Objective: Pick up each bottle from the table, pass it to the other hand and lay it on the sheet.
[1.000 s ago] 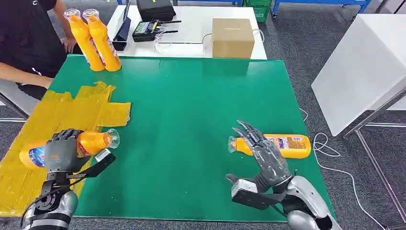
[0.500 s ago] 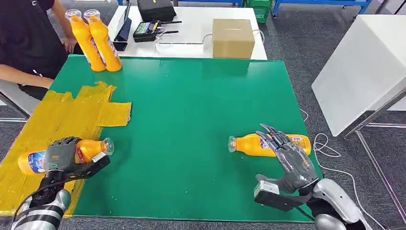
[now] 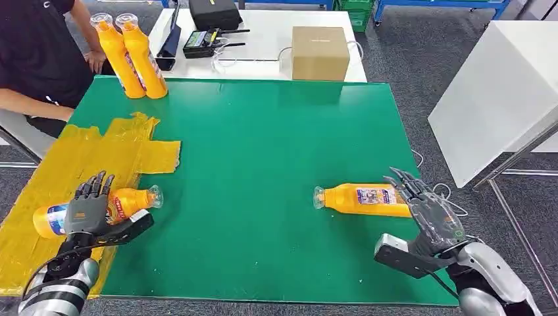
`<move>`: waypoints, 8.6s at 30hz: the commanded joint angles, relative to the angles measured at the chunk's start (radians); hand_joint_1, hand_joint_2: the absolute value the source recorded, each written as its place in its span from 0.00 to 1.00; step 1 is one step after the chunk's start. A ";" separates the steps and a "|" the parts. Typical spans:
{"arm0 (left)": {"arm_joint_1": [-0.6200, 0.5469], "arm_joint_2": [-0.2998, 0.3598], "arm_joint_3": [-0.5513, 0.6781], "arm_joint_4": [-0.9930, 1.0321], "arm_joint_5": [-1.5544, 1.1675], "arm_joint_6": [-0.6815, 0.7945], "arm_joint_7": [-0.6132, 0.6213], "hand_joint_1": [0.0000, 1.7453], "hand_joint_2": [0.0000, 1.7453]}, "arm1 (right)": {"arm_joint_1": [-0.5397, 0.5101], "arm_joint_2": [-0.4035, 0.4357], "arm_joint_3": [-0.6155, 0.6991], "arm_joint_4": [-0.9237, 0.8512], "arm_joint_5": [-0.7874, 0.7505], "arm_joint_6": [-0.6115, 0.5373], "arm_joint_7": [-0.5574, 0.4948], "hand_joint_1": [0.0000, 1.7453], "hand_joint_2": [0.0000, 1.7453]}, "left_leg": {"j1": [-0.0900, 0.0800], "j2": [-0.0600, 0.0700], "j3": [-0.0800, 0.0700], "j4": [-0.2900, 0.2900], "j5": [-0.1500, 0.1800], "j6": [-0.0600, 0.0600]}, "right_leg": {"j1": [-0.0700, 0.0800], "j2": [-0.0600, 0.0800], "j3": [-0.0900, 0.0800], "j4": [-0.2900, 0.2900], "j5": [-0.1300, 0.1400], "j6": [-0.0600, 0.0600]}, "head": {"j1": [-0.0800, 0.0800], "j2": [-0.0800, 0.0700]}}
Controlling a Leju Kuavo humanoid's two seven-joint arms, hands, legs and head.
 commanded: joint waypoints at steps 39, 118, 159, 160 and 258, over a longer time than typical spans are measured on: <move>0.080 -0.096 0.001 -0.378 0.401 -0.142 -0.167 0.00 0.00 | 0.032 0.040 -0.060 0.089 0.087 0.062 0.048 0.00 1.00 | 0.001 -0.008 -0.003 0.001 0.000 -0.001 | 0.002 -0.004 -0.002 0.001 -0.001 -0.003 | 0.000 0.000; -0.012 -0.167 -0.259 -0.543 0.717 -0.364 -0.252 0.00 0.00 | -0.575 0.180 0.287 1.090 0.236 0.255 0.031 1.00 1.00 | 0.000 -0.006 0.002 0.000 0.003 -0.001 | 0.001 -0.003 0.002 0.000 0.002 -0.003 | 0.000 0.000; 0.161 -0.228 -0.283 -0.757 1.703 -0.959 -0.052 0.00 1.00 | -0.584 0.402 0.355 0.235 0.060 0.040 0.144 1.00 1.00 | -0.002 -0.002 -0.007 0.001 0.003 0.000 | -0.002 0.001 -0.007 0.004 0.002 -0.001 | 0.000 0.000; 0.151 -0.238 -0.300 -0.758 1.697 -0.955 -0.053 0.00 1.00 | -0.597 0.426 0.373 0.267 0.057 0.044 0.151 1.00 1.00 | -0.002 -0.002 -0.006 0.002 0.002 0.000 | -0.001 0.003 -0.007 0.005 0.002 -0.002 | 0.000 0.000; 0.127 -0.313 -0.093 -0.839 0.853 -0.369 -0.300 1.00 1.00 | -0.383 0.466 0.576 0.205 -0.039 -0.064 0.032 0.00 0.00 | -0.001 -0.006 -0.006 0.001 0.004 0.000 | 0.000 -0.001 -0.006 0.003 0.002 -0.002 | 0.000 0.000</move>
